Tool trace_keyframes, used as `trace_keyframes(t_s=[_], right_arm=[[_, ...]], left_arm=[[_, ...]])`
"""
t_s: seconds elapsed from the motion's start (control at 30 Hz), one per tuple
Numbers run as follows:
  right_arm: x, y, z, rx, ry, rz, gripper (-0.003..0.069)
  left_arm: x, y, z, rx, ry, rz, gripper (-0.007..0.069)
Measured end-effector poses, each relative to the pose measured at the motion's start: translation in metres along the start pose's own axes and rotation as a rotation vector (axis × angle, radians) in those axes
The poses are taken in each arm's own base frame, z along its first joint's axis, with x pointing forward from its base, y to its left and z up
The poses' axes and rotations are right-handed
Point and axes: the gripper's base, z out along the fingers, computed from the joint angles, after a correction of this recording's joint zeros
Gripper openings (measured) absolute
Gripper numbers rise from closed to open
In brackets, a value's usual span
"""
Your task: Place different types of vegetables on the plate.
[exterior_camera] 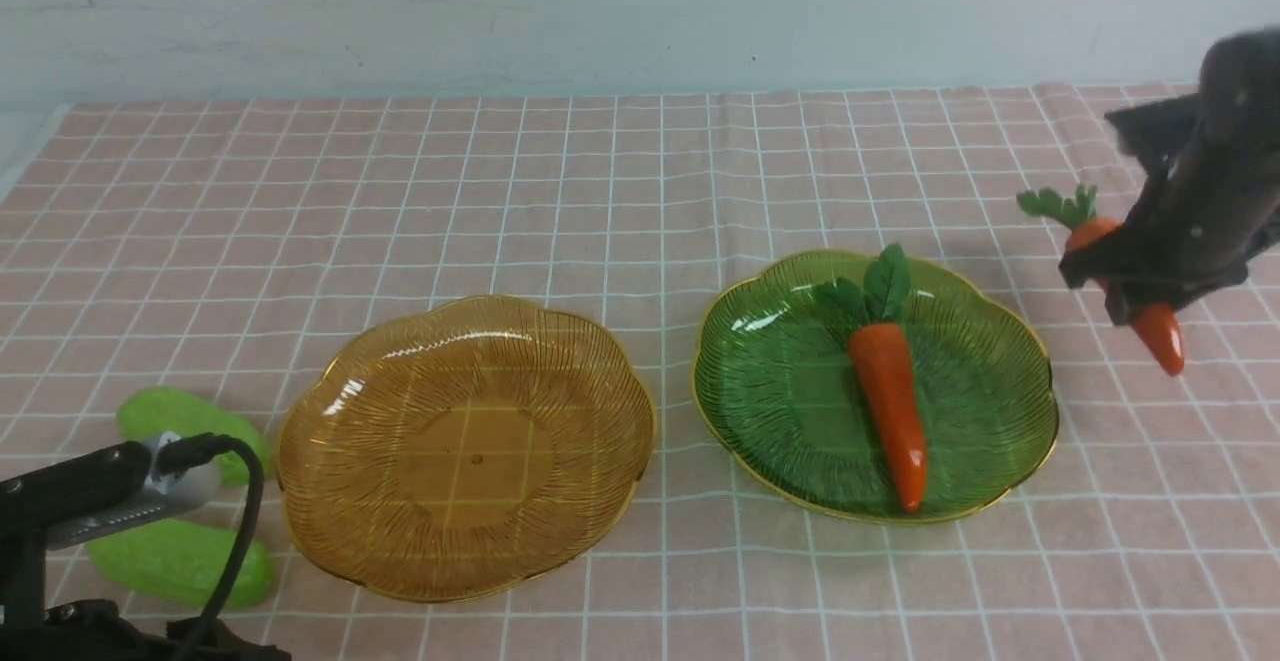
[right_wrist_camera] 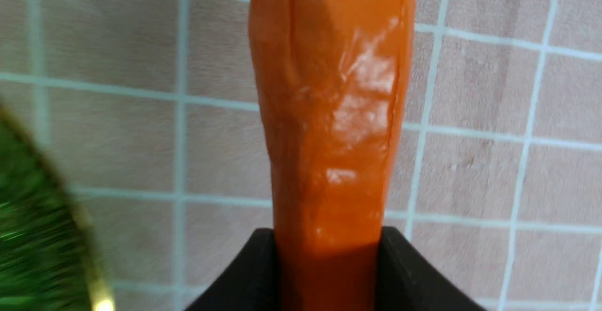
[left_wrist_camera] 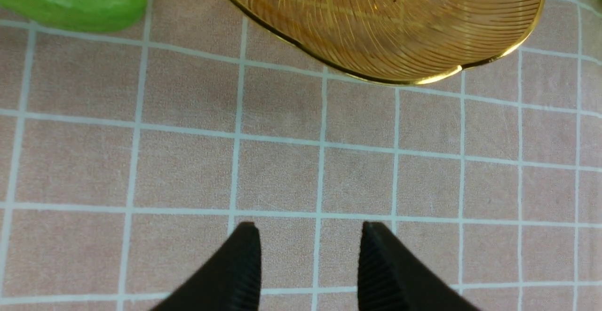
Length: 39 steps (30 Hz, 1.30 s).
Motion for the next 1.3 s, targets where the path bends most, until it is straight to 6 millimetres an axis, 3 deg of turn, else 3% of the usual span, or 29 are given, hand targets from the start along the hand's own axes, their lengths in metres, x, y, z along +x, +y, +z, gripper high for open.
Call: trace_keyframes(t_s=[0.1, 0.17, 0.23, 0.33, 0.4, 0.53, 0.63, 0.73, 0.93, 1.3], right_arm=[[0.0, 0.014, -0.051, -0.186, -0.01, 0.081, 0.0239], [0.002, 0.033, -0.065, -0.304, -0.006, 0.065, 0.0239], [0.006, 0.056, -0.065, -0.362, 0.012, 0.004, 0.0239], [0.02, 0.099, -0.046, -0.366, 0.072, -0.13, 0.0243], [0.021, 0.11, -0.034, -0.314, 0.072, -0.172, 0.0316], [0.021, 0.105, -0.027, -0.214, 0.107, -0.117, 0.0592], [0.02, 0.101, -0.033, -0.178, 0.133, -0.103, 0.0673], [0.019, 0.1, -0.053, -0.196, 0.093, -0.08, 0.0688], [0.021, 0.098, -0.088, -0.251, 0.02, -0.063, 0.0643], [0.021, 0.098, -0.09, -0.251, 0.017, -0.069, 0.0581]], left_arm=[[0.0, 0.0, 0.0, 0.0, -0.001, 0.0, 0.0273], [-0.001, 0.0, 0.0, -0.001, -0.006, -0.001, 0.0273], [-0.002, 0.0, 0.0, 0.0, -0.027, -0.011, 0.0273], [-0.003, 0.0, 0.0, -0.002, -0.035, -0.022, 0.0273], [-0.003, 0.002, 0.0, -0.019, -0.038, -0.017, 0.0281], [-0.012, 0.008, -0.004, -0.111, -0.059, -0.062, 0.0316], [-0.032, 0.015, -0.012, -0.235, -0.12, -0.091, 0.0363], [-0.055, 0.024, -0.012, -0.337, -0.15, -0.151, 0.0435], [-0.069, 0.037, 0.025, -0.385, -0.069, -0.262, 0.0525], [-0.088, 0.055, 0.069, -0.442, -0.124, -0.318, 0.0542]])
